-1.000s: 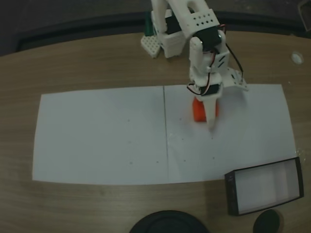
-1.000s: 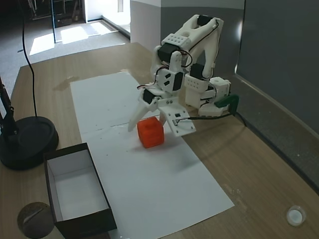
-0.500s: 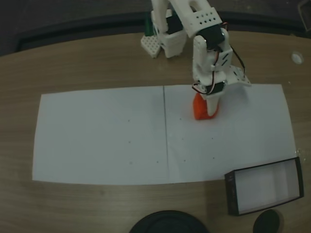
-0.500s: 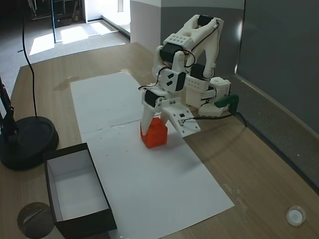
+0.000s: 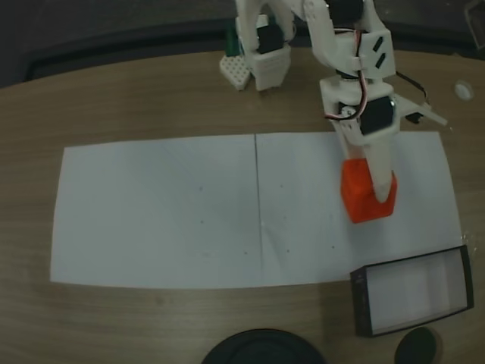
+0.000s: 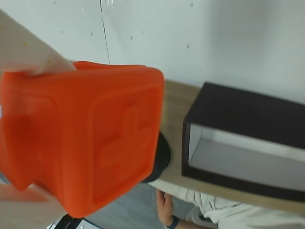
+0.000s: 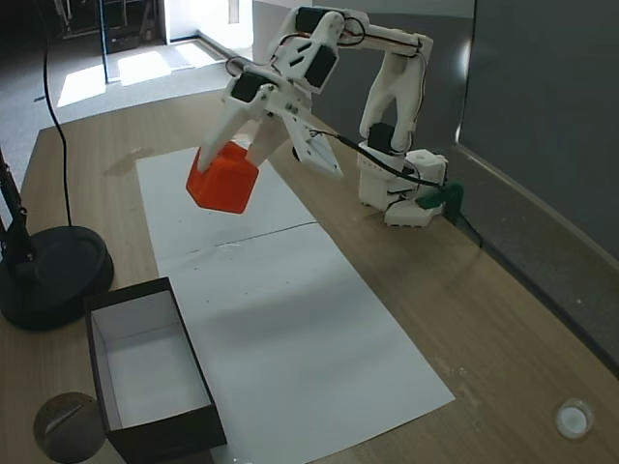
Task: Grab a orange square and put it in the box.
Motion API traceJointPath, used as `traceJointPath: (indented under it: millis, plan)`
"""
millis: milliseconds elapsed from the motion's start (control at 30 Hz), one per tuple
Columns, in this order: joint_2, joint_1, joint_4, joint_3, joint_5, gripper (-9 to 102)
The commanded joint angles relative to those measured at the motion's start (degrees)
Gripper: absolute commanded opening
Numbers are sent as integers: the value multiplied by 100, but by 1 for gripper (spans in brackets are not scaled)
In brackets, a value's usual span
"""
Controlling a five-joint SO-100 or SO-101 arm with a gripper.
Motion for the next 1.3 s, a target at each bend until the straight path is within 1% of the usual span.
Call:
traceJointPath:
  millis: [0,167,400,567,667,900,967,1100,1267]
  plan:
    - [-606,-70,-62,-1661,88,14]
    - [-2399,-246,53,-3533,149,14]
    - [-4755,-633,729,-6609,149,14]
    - [-5924,-668,1151,-8121,167,14]
    - [-6205,-668,1151,-8481,167,14]
    - [-6372,-642,1099,-8490,167,15]
    - [-6372,-668,1143,-8490,167,18]
    - [-6381,-712,1169,-8490,431,27]
    - [-6381,-721,1301,-8490,483,30]
